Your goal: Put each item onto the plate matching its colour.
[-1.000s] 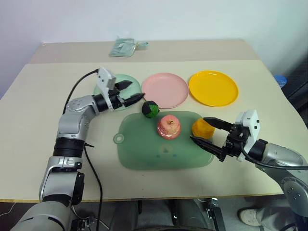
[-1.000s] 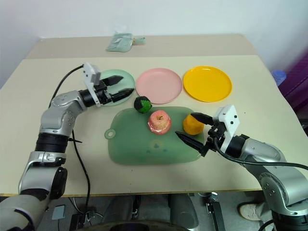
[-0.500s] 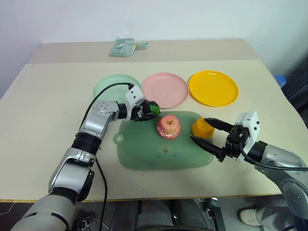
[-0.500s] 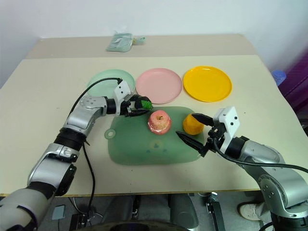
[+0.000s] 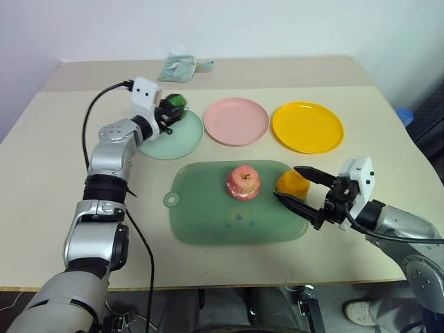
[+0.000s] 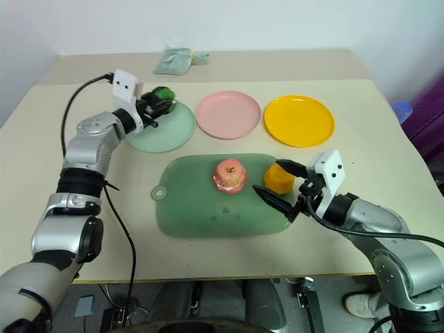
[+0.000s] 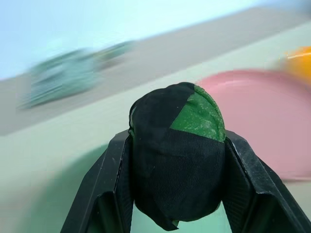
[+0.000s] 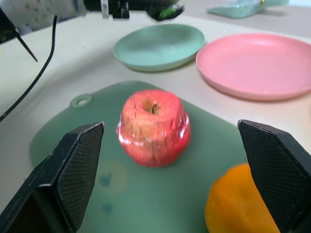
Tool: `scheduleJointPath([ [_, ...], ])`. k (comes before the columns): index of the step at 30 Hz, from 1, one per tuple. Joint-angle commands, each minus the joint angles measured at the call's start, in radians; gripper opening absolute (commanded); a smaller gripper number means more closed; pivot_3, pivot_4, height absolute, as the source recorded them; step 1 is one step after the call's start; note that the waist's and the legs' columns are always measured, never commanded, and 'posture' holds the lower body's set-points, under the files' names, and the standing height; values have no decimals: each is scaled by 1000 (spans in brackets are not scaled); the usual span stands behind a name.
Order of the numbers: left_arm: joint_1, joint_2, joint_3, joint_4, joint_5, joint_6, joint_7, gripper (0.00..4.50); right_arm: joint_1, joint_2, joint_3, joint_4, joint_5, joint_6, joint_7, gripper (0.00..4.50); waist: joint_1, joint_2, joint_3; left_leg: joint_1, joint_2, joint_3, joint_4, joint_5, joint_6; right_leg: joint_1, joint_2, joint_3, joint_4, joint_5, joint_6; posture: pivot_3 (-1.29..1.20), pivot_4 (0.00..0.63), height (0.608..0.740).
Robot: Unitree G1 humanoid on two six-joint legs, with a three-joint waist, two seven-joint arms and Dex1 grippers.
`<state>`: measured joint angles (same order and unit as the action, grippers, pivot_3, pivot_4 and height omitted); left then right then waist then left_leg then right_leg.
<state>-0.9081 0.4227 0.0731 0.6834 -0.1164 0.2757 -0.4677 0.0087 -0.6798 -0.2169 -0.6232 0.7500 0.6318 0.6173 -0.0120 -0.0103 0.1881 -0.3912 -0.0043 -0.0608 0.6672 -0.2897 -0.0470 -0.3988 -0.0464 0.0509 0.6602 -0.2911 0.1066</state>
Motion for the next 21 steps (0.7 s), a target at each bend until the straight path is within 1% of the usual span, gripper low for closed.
scheduleJointPath([
  [1,1,-3,11,38,12,-11,29,3142,-48,16,23,-4,-13,-14,-13,4500,0,0,0,0,0,0,0,0,0,0,0,0,0,0,0,0,150,740],
  [2,1,-3,12,49,15,-15,37,3603,-63,19,32,6,-16,-12,-14,4500,1,-1,0,0,0,0,0,0,0,-1,0,0,1,0,0,0,150,740],
  [3,1,-2,14,56,16,-19,43,4159,-77,22,38,15,-9,-1,-16,4500,1,-1,1,-1,0,0,0,0,0,-1,0,0,1,0,0,0,150,740],
  [4,4,2,19,54,17,-24,53,4474,-95,26,51,22,-10,7,-21,4500,1,-1,1,-1,0,0,0,0,0,-1,0,0,1,0,0,0,150,740],
  [7,14,12,33,33,11,-30,69,4474,-132,28,84,27,-10,32,-26,4500,0,-1,0,-1,0,0,0,0,0,-1,0,0,1,0,0,0,150,740],
  [11,100,24,92,-135,-55,-77,29,4474,-235,49,201,36,-98,47,-67,4500,-5,-1,0,-2,0,1,0,1,-1,-5,0,1,3,0,0,0,150,740],
  [13,214,53,107,-311,-116,-75,-72,4474,-306,85,283,77,-164,48,-93,4500,-15,-1,0,-2,1,2,0,1,-1,-6,0,1,4,0,0,0,150,740],
  [15,327,90,109,-471,-174,-50,-167,4474,-354,115,337,115,-205,57,-105,4500,-20,-1,0,-2,2,3,-2,1,-2,-7,-1,2,4,0,-1,0,150,740],
  [17,416,124,106,-591,-226,2,-237,4474,-374,130,360,138,-222,73,-102,4500,-19,-1,0,-2,3,2,-2,1,-2,-7,-1,2,4,0,-1,0,150,740],
  [19,539,179,92,-729,-276,45,-335,4474,-391,134,400,176,-254,91,-98,4500,-11,-1,0,-2,3,2,-2,1,-2,-7,-2,2,4,0,-1,0,150,740],
  [21,643,221,84,-836,-325,92,-398,4474,-402,135,438,221,-295,97,-94,4500,-6,-1,0,-2,3,3,-1,1,-2,-7,-3,2,4,0,-1,0,150,740],
])
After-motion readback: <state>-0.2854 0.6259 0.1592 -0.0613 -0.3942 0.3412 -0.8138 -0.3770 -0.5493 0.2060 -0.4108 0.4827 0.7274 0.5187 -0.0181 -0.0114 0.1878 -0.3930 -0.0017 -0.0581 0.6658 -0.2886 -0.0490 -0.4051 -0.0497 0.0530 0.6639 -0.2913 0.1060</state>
